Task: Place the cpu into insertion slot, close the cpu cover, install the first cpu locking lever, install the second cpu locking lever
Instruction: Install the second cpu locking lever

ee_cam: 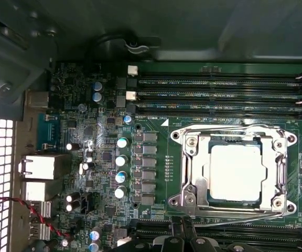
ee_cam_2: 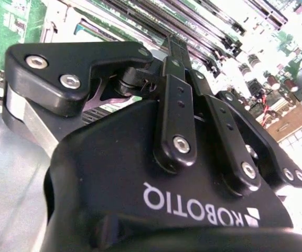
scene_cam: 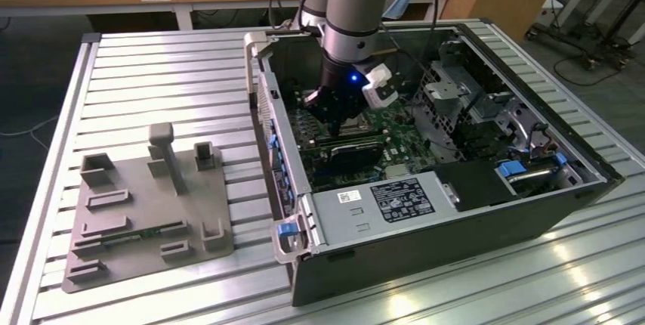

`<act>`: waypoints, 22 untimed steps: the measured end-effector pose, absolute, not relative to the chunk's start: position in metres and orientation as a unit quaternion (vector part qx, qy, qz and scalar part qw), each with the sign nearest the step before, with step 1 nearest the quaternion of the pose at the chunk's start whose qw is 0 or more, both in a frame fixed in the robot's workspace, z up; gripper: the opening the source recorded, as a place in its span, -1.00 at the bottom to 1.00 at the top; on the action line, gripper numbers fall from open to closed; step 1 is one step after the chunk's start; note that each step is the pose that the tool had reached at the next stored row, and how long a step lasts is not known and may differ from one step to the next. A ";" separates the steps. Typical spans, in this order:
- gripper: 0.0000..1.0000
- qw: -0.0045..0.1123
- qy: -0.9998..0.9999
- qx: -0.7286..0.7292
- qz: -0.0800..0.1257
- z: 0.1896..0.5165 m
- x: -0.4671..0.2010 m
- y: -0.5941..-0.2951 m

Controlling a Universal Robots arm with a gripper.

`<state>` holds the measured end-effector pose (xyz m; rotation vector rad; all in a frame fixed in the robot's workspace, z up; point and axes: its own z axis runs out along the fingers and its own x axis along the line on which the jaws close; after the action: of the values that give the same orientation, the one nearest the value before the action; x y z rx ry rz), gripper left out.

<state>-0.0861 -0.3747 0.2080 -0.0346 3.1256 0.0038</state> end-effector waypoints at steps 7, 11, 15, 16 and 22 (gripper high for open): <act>-0.80 0.008 1.000 -0.011 0.005 0.206 -0.086 -0.375; -0.80 0.008 1.000 -0.011 0.009 0.205 -0.086 -0.375; -0.80 0.008 1.000 -0.011 0.014 0.203 -0.086 -0.375; -0.80 0.008 1.000 -0.011 0.015 0.203 -0.086 -0.375; -0.80 0.008 1.000 -0.011 0.018 0.203 -0.086 -0.375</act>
<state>-0.0861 -0.3747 0.2026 -0.0342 3.1247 0.0564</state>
